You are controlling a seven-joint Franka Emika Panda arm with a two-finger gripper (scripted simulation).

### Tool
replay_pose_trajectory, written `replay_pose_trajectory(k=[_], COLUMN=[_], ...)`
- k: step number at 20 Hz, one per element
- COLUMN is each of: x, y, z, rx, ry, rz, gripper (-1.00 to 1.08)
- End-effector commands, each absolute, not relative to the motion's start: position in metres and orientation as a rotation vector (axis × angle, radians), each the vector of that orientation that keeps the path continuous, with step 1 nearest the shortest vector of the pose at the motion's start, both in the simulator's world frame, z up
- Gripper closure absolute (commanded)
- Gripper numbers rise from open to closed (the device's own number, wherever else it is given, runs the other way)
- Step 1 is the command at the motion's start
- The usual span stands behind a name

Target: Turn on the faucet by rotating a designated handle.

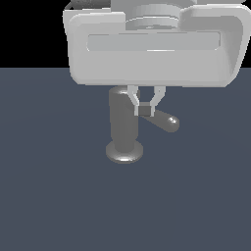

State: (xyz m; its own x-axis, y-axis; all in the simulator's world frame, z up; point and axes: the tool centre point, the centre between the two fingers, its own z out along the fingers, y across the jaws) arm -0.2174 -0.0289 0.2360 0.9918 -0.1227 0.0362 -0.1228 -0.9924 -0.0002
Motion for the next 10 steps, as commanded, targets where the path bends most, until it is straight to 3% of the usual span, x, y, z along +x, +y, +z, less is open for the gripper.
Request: replay_pose_trajectory(k=[1,10], x=[-0.226,-0.225], y=[-0.045,-0.085], z=[0.222,0.222], rx=[3.134,3.134], ry=[-0.215,-0.215], rz=[0.000,0.000], gripper=[1.08,1.08])
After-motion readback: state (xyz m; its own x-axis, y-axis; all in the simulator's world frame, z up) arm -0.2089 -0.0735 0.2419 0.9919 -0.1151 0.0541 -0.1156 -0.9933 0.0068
